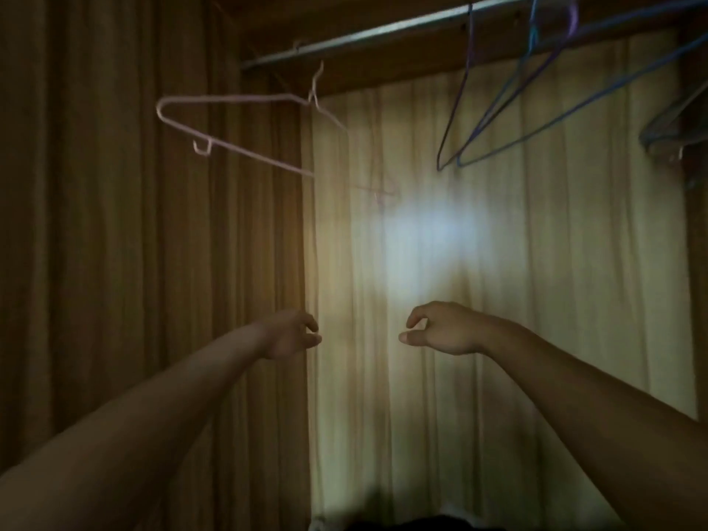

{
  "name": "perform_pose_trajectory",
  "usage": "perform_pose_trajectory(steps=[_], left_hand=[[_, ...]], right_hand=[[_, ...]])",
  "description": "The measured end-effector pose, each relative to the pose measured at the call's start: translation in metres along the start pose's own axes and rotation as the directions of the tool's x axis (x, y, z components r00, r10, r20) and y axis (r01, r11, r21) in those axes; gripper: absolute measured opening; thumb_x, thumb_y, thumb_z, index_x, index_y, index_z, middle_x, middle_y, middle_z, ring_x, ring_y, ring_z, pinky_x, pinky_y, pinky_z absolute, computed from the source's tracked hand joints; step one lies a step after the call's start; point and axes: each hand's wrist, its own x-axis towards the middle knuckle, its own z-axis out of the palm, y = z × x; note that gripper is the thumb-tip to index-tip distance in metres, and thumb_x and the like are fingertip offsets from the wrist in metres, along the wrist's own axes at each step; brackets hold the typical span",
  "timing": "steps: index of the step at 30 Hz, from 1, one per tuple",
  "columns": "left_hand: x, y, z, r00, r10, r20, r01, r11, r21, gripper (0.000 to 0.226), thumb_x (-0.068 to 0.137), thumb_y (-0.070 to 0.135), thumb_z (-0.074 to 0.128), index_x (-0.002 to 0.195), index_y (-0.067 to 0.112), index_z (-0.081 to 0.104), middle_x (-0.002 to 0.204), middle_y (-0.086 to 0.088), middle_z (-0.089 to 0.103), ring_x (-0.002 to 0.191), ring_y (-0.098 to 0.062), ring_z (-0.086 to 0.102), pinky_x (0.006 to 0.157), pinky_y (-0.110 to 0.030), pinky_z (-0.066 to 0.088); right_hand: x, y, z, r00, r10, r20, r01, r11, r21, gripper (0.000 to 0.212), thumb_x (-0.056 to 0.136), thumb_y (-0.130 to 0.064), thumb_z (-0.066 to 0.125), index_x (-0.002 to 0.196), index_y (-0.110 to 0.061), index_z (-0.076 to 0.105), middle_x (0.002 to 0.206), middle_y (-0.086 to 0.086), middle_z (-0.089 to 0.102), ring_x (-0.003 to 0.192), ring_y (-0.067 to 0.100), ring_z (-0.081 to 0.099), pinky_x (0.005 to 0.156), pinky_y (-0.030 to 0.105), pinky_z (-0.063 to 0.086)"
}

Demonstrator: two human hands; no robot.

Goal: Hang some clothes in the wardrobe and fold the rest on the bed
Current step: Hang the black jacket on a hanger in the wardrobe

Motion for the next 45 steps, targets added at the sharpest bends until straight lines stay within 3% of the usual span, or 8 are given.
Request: perform_pose_trajectory(steps=[3,8,15,20,24,28,39,45], left_hand=[[-0.008,0.017,-0.063,0.991,0.024,-0.133,-0.029,0.999,-0.039,0.04,0.098,0.033,0.061,0.133,0.013,0.06,0.114,-0.001,0.065,0.094,-0.015,0.064,0.08,-0.019,0.05],[-0.029,0.039,-0.142,0.918,0.067,-0.39,-0.132,0.981,-0.141,0.033,0.096,0.041,0.063,0.102,0.008,0.066,0.083,-0.002,0.068,0.073,-0.012,0.065,0.075,-0.04,0.054],[-0.043,0.041,-0.192,0.645,-0.269,-0.715,-0.205,0.841,-0.501,0.036,0.097,0.043,0.061,0.086,0.009,0.061,0.062,-0.002,0.059,0.052,-0.016,0.058,0.046,-0.028,0.047],[-0.043,0.047,-0.217,0.483,-0.562,-0.671,-0.469,0.481,-0.741,0.044,0.098,0.035,0.064,0.124,0.017,0.034,0.109,-0.014,0.059,0.092,-0.025,0.068,0.07,-0.041,0.062],[-0.04,0.048,-0.238,0.356,-0.539,-0.763,-0.44,0.624,-0.646,0.049,0.1,0.036,0.058,0.135,0.018,0.03,0.112,-0.016,0.064,0.096,-0.032,0.07,0.076,-0.049,0.062],[-0.035,0.058,-0.257,0.402,-0.364,-0.84,-0.397,0.757,-0.519,0.034,0.105,0.027,0.048,0.137,0.015,0.043,0.112,-0.014,0.066,0.091,-0.029,0.071,0.074,-0.042,0.061],[-0.002,0.116,-0.276,0.637,-0.171,-0.752,-0.471,0.685,-0.556,0.013,0.108,0.011,0.038,0.112,0.008,0.05,0.078,-0.014,0.062,0.058,-0.023,0.062,0.051,-0.03,0.057],[-0.009,0.1,-0.209,0.75,-0.039,-0.66,-0.414,0.75,-0.515,0.011,0.108,0.013,0.038,0.105,0.012,0.049,0.07,-0.006,0.057,0.049,-0.017,0.05,0.042,-0.023,0.04]], right_hand=[[0.008,-0.029,-0.041,0.991,-0.069,-0.116,0.072,0.997,0.026,0.051,0.09,-0.065,0.06,0.126,-0.029,0.06,0.109,-0.009,0.057,0.103,0.014,0.056,0.083,0.029,0.043],[0.02,-0.061,-0.087,0.927,-0.144,-0.346,0.176,0.983,0.061,0.044,0.092,-0.061,0.059,0.122,-0.029,0.059,0.106,-0.005,0.059,0.099,0.015,0.058,0.08,0.029,0.043],[0.028,-0.059,-0.091,0.896,-0.144,-0.42,0.182,0.982,0.052,0.036,0.092,-0.059,0.058,0.115,-0.031,0.059,0.092,-0.006,0.067,0.082,0.01,0.064,0.077,0.028,0.052],[0.031,-0.052,-0.088,0.889,-0.131,-0.439,0.152,0.988,0.013,0.037,0.093,-0.06,0.057,0.117,-0.031,0.059,0.09,-0.003,0.069,0.08,0.01,0.065,0.083,0.033,0.055],[0.031,-0.044,-0.09,0.884,-0.117,-0.452,0.136,0.991,0.008,0.037,0.093,-0.06,0.057,0.118,-0.033,0.058,0.091,-0.006,0.068,0.081,0.009,0.065,0.083,0.033,0.055],[0.029,-0.038,-0.092,0.89,-0.095,-0.447,0.102,0.995,-0.009,0.039,0.094,-0.059,0.055,0.121,-0.031,0.058,0.098,-0.005,0.068,0.087,0.013,0.064,0.088,0.036,0.054],[0.018,-0.016,-0.084,0.908,-0.036,-0.417,0.043,0.999,0.007,0.037,0.095,-0.058,0.056,0.12,-0.03,0.059,0.092,-0.004,0.069,0.083,0.01,0.065,0.086,0.033,0.054],[0.009,0.001,-0.036,0.966,0.06,-0.25,-0.025,0.99,0.14,0.064,0.093,-0.073,0.041,0.133,-0.025,0.057,0.137,0.004,0.06,0.118,0.017,0.058,0.097,0.033,0.044]])
